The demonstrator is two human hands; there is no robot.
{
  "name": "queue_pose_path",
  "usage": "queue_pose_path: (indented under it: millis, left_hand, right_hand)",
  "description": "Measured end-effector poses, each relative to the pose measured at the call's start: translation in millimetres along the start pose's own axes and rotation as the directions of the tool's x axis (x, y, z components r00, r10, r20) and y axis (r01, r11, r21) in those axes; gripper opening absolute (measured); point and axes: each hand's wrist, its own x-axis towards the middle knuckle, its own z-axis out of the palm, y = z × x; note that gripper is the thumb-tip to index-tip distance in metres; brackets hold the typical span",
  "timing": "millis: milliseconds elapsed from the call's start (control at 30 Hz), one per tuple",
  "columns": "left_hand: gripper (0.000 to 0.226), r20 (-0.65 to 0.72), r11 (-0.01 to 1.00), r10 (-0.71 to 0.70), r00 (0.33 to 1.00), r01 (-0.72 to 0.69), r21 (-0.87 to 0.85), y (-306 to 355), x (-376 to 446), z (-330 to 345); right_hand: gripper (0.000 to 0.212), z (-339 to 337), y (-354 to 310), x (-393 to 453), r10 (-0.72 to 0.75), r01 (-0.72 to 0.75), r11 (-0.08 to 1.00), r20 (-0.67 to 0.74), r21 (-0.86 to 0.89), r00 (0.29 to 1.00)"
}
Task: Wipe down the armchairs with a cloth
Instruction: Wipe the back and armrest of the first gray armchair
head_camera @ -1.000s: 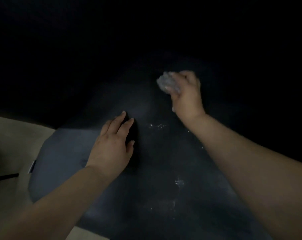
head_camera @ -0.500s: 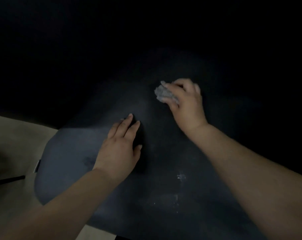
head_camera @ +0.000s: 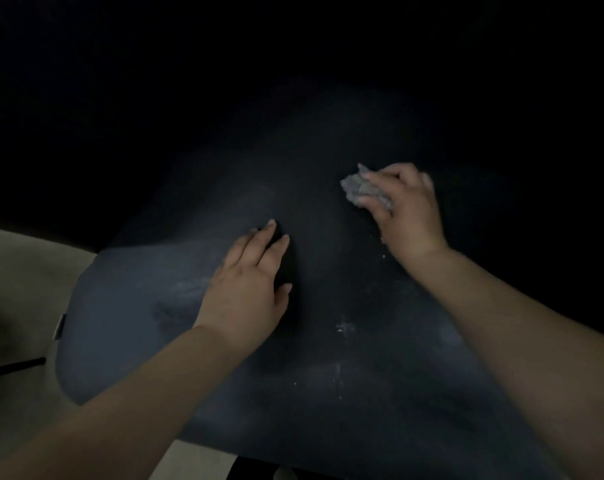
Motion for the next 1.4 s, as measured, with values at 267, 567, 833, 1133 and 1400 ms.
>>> queue_pose_path:
  millis: [267, 567, 833, 1133, 1400]
  left_hand:
    - [0.07, 0.077, 1.0, 0.013, 0.997, -0.014, 0.015, 17, -1, 0]
    - [0.071, 0.095, 0.999, 0.035, 0.995, -0.036, 0.009, 17, -6, -2]
    - [0.071, 0.168, 0.988, 0.13, 0.977, -0.141, 0.056, 22, -16, 0]
    - [0.069, 0.183, 0.971, 0.206, 0.961, -0.224, 0.079, 25, -7, 8]
    - [0.066, 0.153, 0.972, 0.206, 0.967, -0.22, 0.082, -3, -7, -1]
  right_hand:
    - [0.034, -2, -6, -103, -0.118, 0.1, 0.983, 0.11, 0.157, 0.987]
    - [0.036, -15, 27, -68, 0.109, -0.112, 0.993, -0.115, -0.024, 0.987]
    - [0.031, -13, 0, -134, 0.069, -0.059, 0.988, -0.066, 0.145, 0.995]
    - [0.035, 15, 0, -180, 0.198, -0.181, 0.979, -0.196, 0.098, 0.961]
    - [0.042, 2, 7, -148, 0.35, -0.347, 0.935, -0.384, 0.08, 0.854]
